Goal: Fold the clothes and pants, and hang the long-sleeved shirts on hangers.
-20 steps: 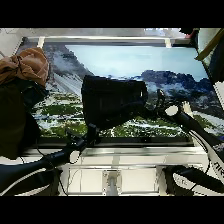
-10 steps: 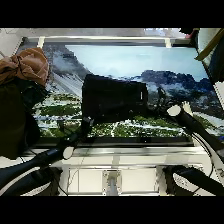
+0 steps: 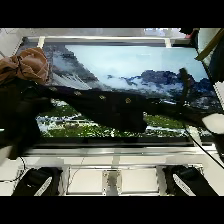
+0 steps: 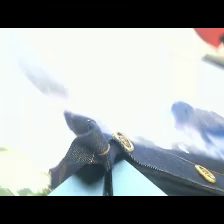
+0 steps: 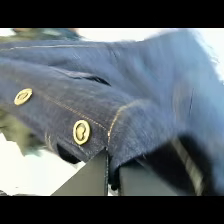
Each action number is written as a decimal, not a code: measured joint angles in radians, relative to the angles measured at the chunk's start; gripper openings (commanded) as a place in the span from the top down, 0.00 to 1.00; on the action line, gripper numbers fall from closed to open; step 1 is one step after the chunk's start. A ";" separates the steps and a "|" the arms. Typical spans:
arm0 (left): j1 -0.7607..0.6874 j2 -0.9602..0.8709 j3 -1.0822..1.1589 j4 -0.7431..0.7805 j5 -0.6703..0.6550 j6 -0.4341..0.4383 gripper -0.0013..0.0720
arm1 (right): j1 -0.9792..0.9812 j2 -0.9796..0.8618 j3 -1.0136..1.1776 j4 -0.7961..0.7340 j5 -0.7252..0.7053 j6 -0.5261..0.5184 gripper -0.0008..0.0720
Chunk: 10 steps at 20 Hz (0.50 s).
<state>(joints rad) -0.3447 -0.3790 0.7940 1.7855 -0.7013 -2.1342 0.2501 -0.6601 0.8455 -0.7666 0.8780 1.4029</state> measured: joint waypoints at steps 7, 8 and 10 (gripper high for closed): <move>-0.026 -0.291 0.488 -0.055 -0.191 0.384 0.95 | 0.201 -0.013 0.254 -0.049 -0.003 0.042 0.94; -0.031 -0.350 0.524 -0.055 -0.198 0.407 0.95 | 0.210 -0.031 0.262 -0.088 -0.002 0.066 0.94; -0.038 -0.476 0.570 -0.039 -0.213 0.438 0.95 | 0.222 -0.090 0.266 -0.175 -0.001 0.114 0.94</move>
<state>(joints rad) -0.3824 -0.8547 1.3640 1.7470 -0.9142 -1.6958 0.4717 -0.7502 1.1118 -0.9421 0.8772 1.5166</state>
